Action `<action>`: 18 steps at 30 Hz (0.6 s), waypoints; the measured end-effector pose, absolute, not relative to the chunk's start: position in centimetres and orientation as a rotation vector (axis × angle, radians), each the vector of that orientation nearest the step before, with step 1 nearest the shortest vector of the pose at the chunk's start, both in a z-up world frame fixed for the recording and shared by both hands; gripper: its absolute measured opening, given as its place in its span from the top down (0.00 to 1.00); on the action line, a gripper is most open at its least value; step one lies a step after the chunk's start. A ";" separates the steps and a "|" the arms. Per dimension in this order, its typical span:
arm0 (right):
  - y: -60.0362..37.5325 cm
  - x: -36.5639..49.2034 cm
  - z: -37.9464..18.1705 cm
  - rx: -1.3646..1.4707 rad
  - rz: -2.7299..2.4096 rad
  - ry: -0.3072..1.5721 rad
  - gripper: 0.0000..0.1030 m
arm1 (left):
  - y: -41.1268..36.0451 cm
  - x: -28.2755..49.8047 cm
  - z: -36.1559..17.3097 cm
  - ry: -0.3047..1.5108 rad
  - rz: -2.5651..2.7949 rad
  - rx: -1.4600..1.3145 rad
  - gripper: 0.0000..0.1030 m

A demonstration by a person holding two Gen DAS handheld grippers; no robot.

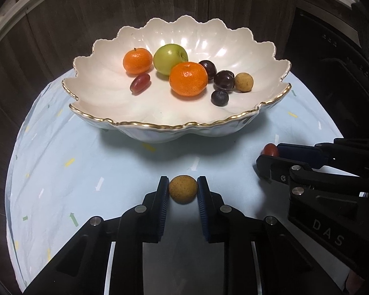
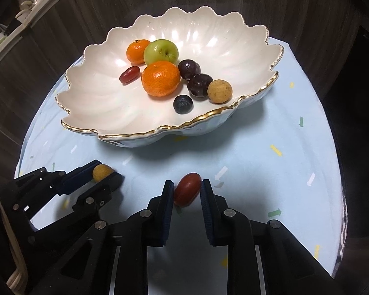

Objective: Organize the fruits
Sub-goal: 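Carry the longan and small red grape over the white bowl with both tools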

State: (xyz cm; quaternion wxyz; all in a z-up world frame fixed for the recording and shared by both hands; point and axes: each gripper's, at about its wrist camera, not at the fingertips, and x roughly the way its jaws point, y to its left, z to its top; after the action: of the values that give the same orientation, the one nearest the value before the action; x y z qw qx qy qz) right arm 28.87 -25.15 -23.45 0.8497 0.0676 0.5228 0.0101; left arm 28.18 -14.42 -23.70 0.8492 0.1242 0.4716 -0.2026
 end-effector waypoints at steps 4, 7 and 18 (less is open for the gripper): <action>-25.3 28.5 -23.0 0.143 0.019 1.090 0.77 | -14.3 28.1 -23.1 0.986 -0.422 0.261 0.77; -25.3 28.2 -22.4 0.144 0.018 1.080 0.77 | -14.2 27.8 -22.5 0.978 -0.419 0.259 0.77; -25.2 26.9 -20.1 0.141 0.021 1.033 0.77 | -13.6 26.6 -20.2 0.944 -0.408 0.253 0.77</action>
State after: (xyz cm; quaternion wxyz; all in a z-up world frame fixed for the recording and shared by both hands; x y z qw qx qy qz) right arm 26.88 -25.18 -20.07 0.8672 0.0675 0.4933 0.0102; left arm 26.65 -13.56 -20.18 0.8630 0.1207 0.4503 -0.1946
